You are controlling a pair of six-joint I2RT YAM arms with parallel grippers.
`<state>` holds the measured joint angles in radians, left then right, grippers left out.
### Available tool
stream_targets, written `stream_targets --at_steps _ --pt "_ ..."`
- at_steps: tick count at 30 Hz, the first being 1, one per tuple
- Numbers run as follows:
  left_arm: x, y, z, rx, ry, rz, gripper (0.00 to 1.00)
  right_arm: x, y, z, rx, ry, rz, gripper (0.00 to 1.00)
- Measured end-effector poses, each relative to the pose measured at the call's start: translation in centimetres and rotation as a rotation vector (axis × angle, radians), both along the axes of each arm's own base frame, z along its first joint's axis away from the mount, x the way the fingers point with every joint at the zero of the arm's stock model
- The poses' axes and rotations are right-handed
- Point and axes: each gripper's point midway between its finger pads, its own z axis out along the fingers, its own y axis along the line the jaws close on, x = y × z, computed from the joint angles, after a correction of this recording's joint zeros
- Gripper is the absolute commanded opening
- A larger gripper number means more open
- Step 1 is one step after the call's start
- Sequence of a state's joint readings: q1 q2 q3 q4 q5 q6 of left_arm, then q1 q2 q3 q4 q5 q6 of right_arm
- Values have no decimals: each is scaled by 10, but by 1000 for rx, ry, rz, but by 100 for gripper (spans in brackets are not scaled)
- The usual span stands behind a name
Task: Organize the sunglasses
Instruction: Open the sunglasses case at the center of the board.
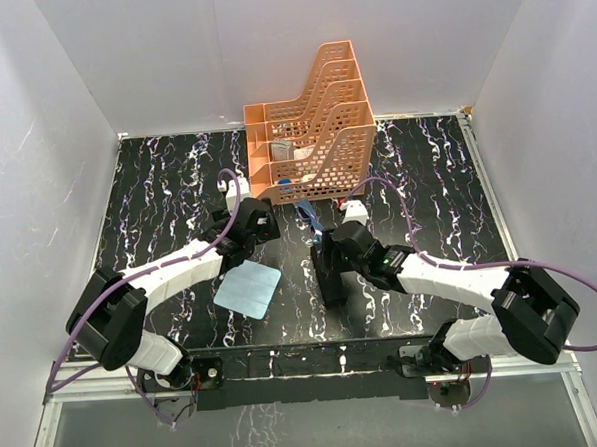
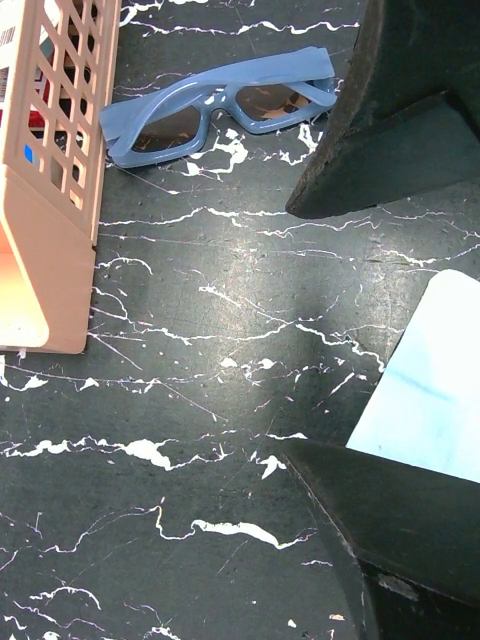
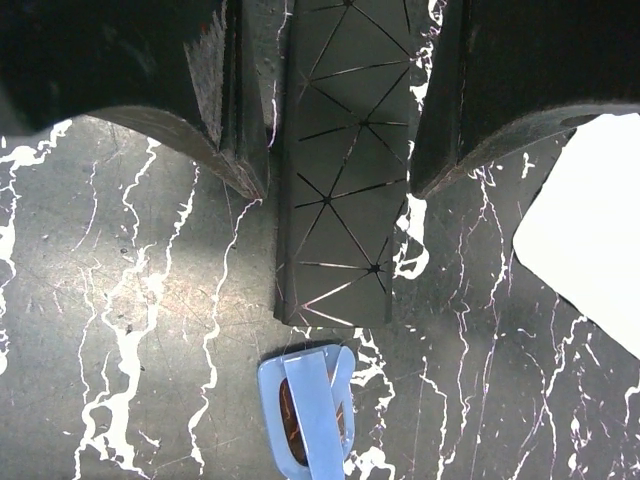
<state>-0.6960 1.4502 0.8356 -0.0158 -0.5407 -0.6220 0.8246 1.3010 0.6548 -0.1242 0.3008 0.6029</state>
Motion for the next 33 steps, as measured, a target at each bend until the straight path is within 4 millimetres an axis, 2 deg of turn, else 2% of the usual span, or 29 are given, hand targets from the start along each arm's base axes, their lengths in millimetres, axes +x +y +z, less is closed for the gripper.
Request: stream_targets --at_steps 6,12,17,21,30,33 --pt "0 -1 0 -3 1 -1 90 -10 2 -3 -63 5 39 58" --pt "-1 -2 -2 -14 2 -4 90 -27 29 -6 -164 3 118 58" --pt "-9 2 -15 -3 31 -11 89 -31 19 -12 -224 13 105 54" --pt "-11 2 -17 -5 37 -12 90 -32 10 -17 -289 18 90 50" --pt "-11 2 -17 -7 37 -9 90 -40 16 -23 -368 10 118 50" --pt "-11 2 -17 -7 38 -10 90 -41 18 -23 -387 6 122 43"
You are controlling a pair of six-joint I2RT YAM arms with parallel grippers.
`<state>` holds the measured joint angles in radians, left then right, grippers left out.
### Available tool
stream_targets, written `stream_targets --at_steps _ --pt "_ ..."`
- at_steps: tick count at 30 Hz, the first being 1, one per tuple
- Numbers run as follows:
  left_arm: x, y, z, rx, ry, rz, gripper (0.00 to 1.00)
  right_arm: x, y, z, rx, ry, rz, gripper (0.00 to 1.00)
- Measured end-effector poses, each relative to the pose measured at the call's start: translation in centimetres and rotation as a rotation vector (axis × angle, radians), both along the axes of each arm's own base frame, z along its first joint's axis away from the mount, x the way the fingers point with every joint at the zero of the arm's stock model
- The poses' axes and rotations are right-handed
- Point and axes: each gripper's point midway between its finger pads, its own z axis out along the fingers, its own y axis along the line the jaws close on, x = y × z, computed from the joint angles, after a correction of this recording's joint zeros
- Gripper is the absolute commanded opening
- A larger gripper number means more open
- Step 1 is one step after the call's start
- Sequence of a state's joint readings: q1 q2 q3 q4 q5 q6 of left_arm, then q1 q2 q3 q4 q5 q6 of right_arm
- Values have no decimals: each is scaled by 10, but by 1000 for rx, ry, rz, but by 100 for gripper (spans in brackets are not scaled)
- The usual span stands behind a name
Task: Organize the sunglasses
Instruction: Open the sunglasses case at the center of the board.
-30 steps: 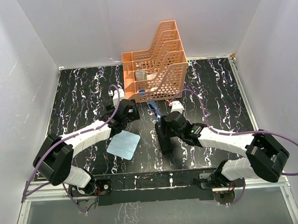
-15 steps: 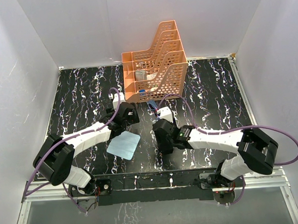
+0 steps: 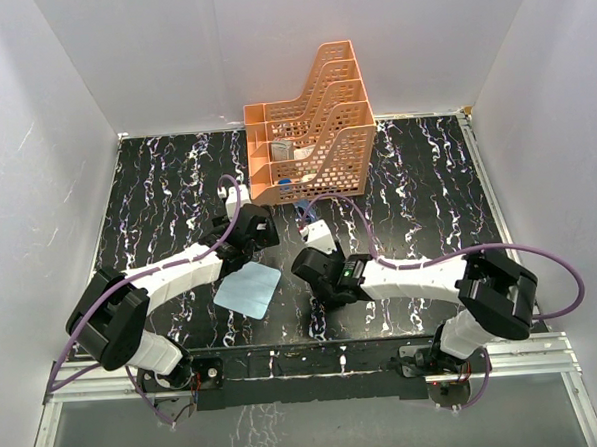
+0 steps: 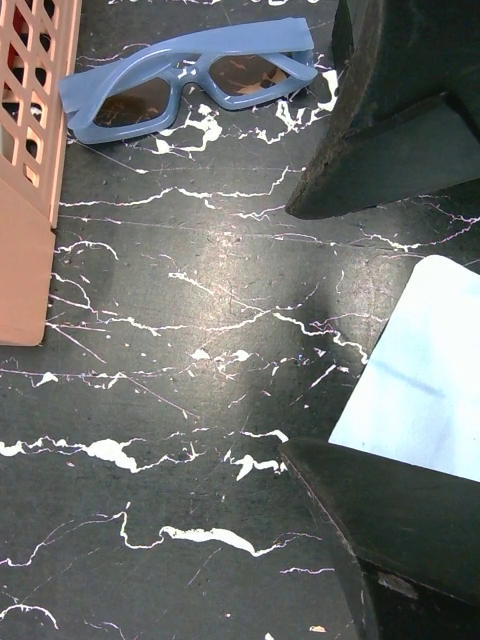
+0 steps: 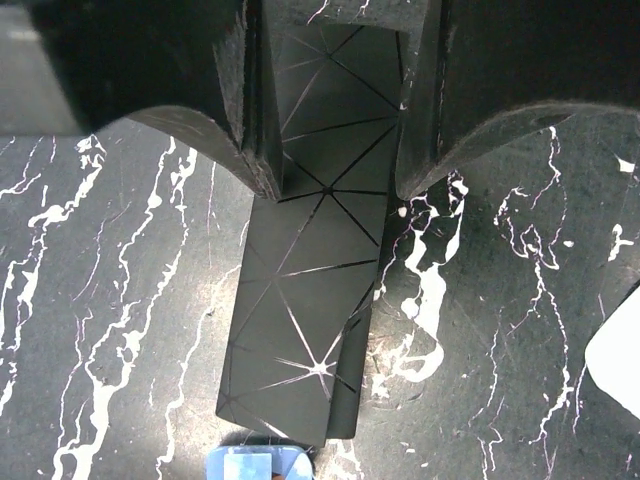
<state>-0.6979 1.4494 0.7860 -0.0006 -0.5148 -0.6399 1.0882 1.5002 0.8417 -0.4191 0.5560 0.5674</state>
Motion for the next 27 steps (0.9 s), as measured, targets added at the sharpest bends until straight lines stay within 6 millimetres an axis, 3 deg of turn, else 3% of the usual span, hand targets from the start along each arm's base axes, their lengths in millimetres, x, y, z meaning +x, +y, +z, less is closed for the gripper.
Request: stream_targets --at_steps 5,15,27 --pt "0 0 0 1 0 0 90 1 1 0 -24 -13 -4 31" --pt "0 0 0 0 1 0 90 2 -1 5 -20 -29 -32 27" --pt "0 0 -1 0 1 0 89 0 -20 17 -26 -52 -113 27"
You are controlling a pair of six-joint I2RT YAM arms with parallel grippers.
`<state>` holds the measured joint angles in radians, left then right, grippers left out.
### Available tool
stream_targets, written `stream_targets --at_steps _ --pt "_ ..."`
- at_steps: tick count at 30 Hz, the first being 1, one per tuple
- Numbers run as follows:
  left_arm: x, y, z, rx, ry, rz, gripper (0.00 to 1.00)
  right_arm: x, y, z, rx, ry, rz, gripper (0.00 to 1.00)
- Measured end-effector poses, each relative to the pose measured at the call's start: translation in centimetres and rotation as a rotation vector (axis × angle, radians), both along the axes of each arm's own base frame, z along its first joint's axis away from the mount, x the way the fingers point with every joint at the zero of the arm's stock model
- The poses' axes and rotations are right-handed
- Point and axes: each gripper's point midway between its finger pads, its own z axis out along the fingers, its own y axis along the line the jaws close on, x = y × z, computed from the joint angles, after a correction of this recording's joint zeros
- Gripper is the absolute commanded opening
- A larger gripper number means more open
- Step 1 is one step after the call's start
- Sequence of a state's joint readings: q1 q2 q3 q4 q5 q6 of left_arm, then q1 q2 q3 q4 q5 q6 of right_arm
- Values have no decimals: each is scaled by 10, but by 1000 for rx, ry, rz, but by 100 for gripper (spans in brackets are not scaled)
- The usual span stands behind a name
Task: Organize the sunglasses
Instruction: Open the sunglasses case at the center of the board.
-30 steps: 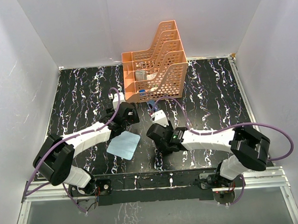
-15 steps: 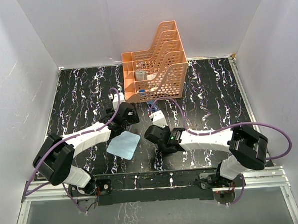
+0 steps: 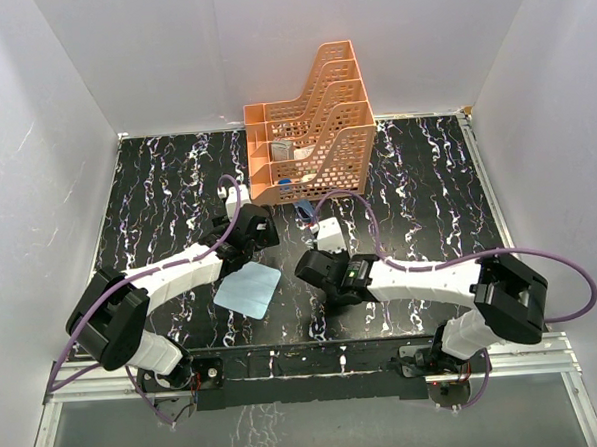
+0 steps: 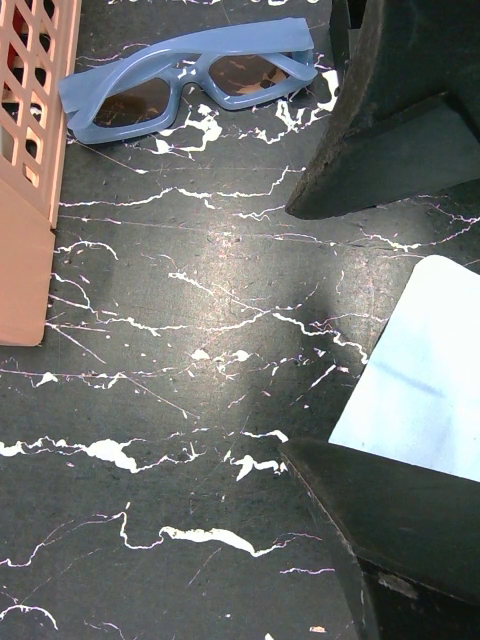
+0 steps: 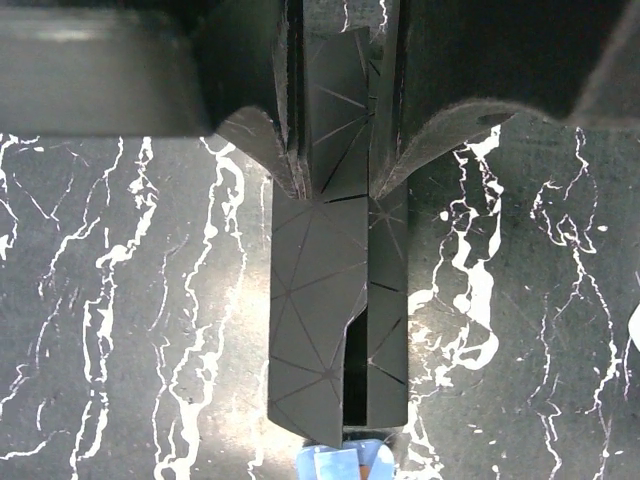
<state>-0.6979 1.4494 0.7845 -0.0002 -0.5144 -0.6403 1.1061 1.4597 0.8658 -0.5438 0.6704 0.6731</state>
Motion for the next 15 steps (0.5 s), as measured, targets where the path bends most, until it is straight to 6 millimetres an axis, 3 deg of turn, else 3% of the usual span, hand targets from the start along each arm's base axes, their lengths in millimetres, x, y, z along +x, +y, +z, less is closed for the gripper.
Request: stream_targets --at_steps 15 --pt "0 0 0 -2 1 -2 89 -8 -36 -1 -41 -19 -112 27"
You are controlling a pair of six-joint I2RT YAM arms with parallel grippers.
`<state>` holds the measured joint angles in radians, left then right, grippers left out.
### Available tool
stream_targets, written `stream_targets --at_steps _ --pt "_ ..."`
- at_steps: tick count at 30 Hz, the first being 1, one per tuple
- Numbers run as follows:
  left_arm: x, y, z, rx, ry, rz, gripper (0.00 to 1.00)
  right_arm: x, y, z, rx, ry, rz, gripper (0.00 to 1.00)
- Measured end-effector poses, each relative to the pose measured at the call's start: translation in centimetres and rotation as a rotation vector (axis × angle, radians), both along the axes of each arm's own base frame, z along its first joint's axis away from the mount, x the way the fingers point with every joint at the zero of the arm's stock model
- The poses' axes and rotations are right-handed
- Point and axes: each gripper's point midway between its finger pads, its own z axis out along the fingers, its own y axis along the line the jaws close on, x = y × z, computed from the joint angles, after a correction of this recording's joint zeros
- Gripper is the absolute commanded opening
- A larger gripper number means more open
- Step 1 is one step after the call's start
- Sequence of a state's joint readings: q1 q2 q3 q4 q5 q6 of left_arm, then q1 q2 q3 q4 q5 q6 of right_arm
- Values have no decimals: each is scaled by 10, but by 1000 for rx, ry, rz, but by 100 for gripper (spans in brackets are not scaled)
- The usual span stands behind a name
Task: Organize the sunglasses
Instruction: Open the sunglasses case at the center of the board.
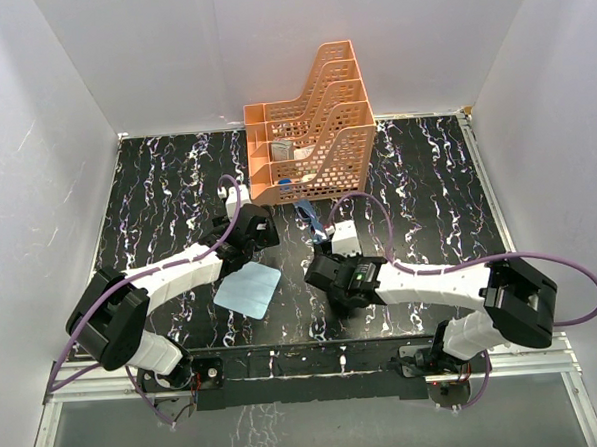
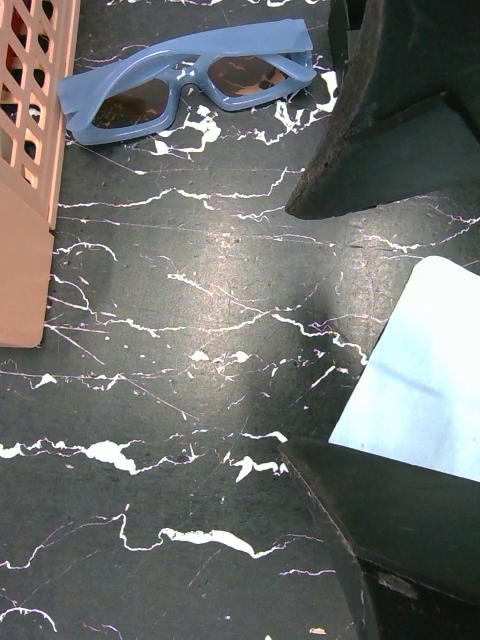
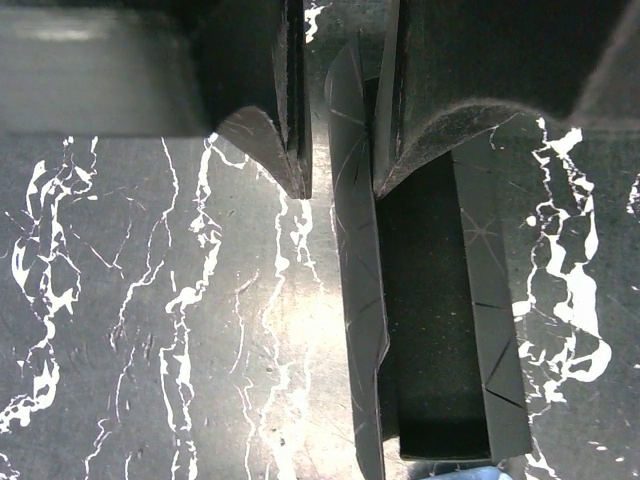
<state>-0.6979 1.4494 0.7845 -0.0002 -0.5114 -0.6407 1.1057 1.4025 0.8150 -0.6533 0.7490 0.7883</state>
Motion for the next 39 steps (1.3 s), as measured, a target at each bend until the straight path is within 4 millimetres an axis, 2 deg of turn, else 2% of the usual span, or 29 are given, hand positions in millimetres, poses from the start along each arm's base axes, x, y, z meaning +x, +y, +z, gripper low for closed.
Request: stream_targets --at_steps 8,17,27,39 --pt "0 0 0 0 0 0 89 -1 -16 -7 -21 6 -49 28" --pt "0 0 0 -1 1 -1 89 7 -33 -9 0 18 -127 31" --pt "0 0 -1 0 2 -2 89 9 -30 -31 -15 76 -142 32" --pt "0 0 -1 -2 1 -3 89 19 -36 -43 22 100 -170 32"
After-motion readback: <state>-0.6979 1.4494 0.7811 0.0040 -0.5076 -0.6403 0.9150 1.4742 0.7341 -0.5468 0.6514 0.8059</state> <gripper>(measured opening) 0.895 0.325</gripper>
